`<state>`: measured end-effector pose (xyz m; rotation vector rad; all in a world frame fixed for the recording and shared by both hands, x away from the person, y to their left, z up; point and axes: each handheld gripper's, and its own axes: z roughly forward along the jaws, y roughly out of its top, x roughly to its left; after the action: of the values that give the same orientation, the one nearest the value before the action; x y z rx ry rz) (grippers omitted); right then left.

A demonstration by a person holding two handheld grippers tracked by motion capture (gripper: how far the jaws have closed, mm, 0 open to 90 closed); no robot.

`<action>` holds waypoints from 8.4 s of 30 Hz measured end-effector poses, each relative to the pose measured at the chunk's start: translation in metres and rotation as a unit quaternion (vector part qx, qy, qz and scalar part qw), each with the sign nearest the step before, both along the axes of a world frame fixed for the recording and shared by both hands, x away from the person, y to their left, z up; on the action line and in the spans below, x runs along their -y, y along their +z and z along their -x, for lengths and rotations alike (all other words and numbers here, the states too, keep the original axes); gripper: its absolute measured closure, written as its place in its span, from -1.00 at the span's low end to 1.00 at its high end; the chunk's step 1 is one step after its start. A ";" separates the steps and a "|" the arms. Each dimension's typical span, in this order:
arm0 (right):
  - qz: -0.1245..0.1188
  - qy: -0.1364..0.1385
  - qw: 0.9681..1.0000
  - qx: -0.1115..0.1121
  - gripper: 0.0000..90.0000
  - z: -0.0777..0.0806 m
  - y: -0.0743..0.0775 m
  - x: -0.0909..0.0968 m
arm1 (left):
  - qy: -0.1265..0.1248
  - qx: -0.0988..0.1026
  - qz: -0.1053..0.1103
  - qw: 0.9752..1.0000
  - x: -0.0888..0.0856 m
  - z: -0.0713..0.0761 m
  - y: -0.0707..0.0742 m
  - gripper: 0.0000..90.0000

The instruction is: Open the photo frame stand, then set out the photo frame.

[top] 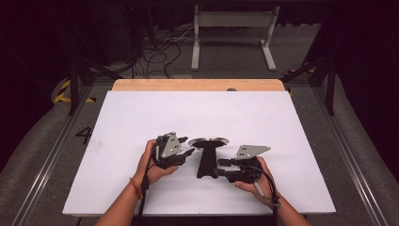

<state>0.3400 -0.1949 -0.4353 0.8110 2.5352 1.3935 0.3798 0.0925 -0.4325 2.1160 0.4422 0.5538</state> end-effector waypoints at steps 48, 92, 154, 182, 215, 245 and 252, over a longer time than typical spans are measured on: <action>0.080 -0.020 0.989 0.120 1.00 0.035 -0.019 -0.088 | -0.015 0.000 0.014 1.000 0.018 -0.003 0.001 0.50; 0.114 -0.063 0.988 0.087 0.92 0.026 -0.025 -0.074 | 0.006 -0.008 -0.004 1.000 0.021 -0.005 -0.008 0.47; 0.110 -0.201 0.969 0.088 -0.11 0.006 -0.019 -0.015 | 0.002 0.011 -0.062 0.998 0.047 -0.003 -0.016 0.73; 0.088 -0.187 0.974 0.089 0.16 0.006 -0.003 0.008 | -0.006 0.004 -0.061 0.998 0.058 0.019 -0.010 0.58; 0.099 -0.078 0.990 0.069 0.88 0.013 -0.009 -0.002 | -0.005 0.028 -0.034 0.999 0.062 0.025 -0.007 0.69; 0.093 -0.109 0.988 0.065 1.00 0.005 -0.014 0.007 | 0.008 0.030 -0.052 0.998 0.074 0.038 -0.004 0.69; 0.093 -0.120 0.987 0.060 0.99 0.000 -0.014 0.017 | -0.003 0.036 -0.053 0.998 0.082 0.046 -0.004 0.66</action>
<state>0.3400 -0.2122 -0.4489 0.9305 2.3419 1.0815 0.3343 0.0107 -0.4362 2.1907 0.3729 0.6607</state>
